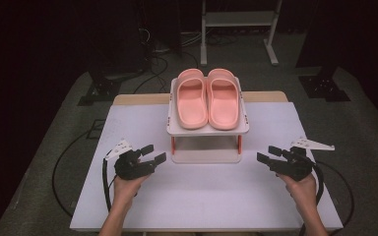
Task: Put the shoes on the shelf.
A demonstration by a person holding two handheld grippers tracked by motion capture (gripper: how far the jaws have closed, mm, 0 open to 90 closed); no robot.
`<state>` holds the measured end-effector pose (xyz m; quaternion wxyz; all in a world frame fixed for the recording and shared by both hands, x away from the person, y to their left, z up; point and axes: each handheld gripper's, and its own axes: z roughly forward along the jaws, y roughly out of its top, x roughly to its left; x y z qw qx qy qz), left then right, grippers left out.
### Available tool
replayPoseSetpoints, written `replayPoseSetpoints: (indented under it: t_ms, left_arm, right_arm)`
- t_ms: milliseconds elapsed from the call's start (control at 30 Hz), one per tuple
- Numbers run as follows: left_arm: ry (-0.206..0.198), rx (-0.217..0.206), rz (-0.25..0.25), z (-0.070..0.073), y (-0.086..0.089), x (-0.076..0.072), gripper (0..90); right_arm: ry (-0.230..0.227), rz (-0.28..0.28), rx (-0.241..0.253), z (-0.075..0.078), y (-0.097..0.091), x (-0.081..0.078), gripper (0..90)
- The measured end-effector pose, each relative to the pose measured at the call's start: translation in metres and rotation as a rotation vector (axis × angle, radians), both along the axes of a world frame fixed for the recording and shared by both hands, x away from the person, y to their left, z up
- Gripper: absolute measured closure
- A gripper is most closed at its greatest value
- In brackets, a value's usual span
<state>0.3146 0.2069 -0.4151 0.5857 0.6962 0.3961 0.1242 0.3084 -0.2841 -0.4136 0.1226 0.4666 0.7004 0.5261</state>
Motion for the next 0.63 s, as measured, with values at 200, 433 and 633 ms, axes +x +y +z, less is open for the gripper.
replayPoseSetpoints:
  t_ms: [200, 433, 633]
  left_arm:
    - [-0.005, -0.021, -0.003, -0.008, 0.001, -0.011, 26.2]
    - [-0.009, -0.02, -0.011, -0.015, 0.004, -0.029, 23.0]
    - [-0.001, -0.019, 0.006, -0.022, 0.005, -0.036, 19.4]
  right_arm:
    - [0.008, 0.005, -0.012, -0.01, -0.003, -0.01, 32.6]
    - [0.026, 0.007, -0.03, -0.026, -0.007, -0.028, 31.6]
    - [0.017, 0.006, -0.05, -0.035, -0.013, -0.041, 30.3]
